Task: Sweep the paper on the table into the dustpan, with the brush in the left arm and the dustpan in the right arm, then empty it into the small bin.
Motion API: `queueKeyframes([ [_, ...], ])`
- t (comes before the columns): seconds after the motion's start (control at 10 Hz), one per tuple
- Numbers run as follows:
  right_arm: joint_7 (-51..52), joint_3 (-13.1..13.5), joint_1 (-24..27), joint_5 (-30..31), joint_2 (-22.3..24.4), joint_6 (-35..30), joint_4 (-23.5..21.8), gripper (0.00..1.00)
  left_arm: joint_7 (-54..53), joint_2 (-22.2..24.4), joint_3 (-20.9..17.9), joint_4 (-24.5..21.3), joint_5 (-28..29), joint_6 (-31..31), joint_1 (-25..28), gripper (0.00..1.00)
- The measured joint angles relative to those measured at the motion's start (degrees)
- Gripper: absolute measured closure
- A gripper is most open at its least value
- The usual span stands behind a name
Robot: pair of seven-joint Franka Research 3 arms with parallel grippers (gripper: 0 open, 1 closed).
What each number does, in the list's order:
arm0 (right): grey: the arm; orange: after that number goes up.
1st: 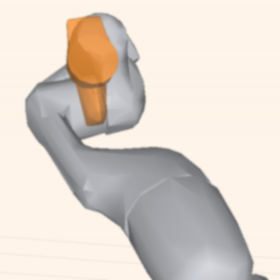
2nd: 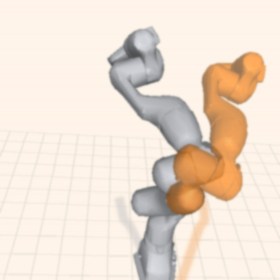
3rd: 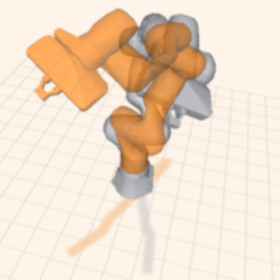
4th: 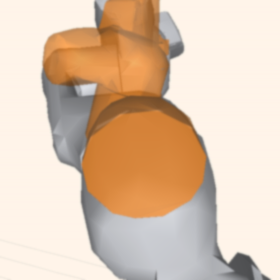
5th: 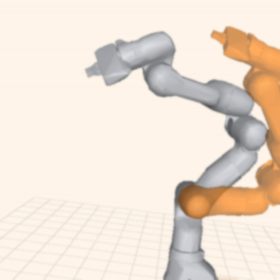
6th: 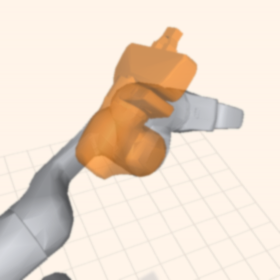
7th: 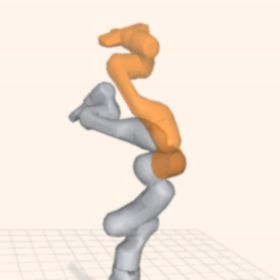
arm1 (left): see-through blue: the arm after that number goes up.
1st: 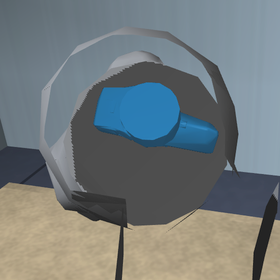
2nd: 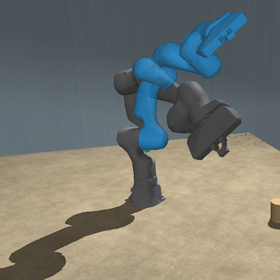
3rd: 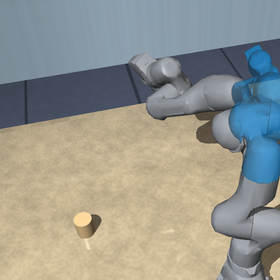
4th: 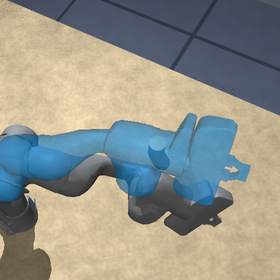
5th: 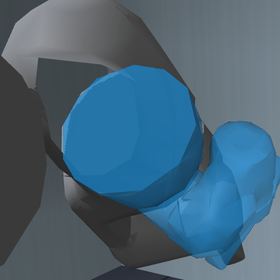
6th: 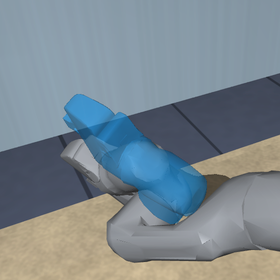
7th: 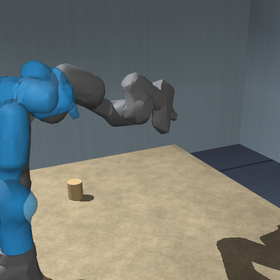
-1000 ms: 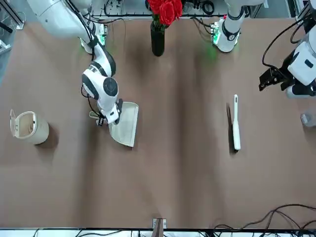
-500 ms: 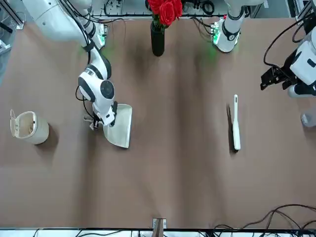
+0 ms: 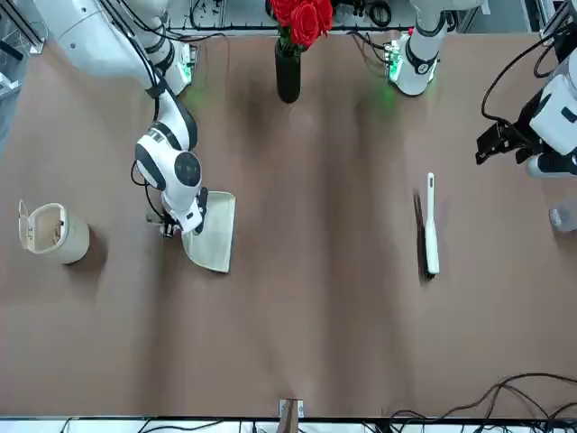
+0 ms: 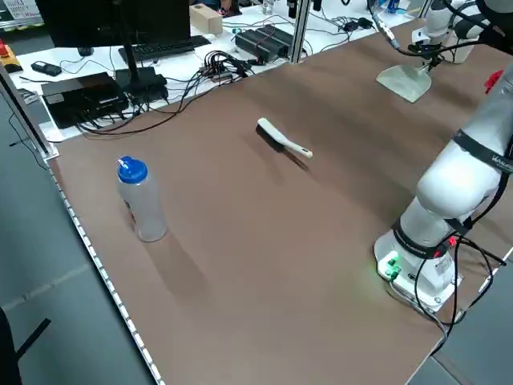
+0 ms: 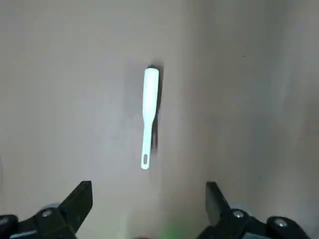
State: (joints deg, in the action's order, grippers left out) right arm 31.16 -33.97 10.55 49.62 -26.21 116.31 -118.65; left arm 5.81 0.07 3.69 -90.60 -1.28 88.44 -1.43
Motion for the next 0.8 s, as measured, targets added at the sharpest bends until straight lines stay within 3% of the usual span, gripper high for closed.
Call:
queueKeyframes([
  [0.3, 1.26, -0.32, -0.09, 0.05, 0.66, -0.99, 1.93, 0.10, 0.06, 0.00, 0.00, 0.09, 0.00, 0.00, 0.00, 0.00],
  [0.4, 1.28, -0.55, -0.39, -1.95, 1.73, -3.54, 3.27, 0.00, 0.10, 0.00, 0.00, 0.11, 0.00, 0.00, 0.00, 0.00],
  [0.7, 1.65, 0.27, -1.68, -16.37, 8.00, -14.22, 11.69, 0.00, 0.10, -0.06, 0.04, 0.45, 0.00, 0.02, -0.13, 0.00],
  [0.8, 1.47, 2.24, -2.29, -19.32, 9.33, -16.21, 15.14, 0.00, 0.10, -0.12, 0.08, 0.58, 0.00, 0.02, -0.14, 0.00],
])
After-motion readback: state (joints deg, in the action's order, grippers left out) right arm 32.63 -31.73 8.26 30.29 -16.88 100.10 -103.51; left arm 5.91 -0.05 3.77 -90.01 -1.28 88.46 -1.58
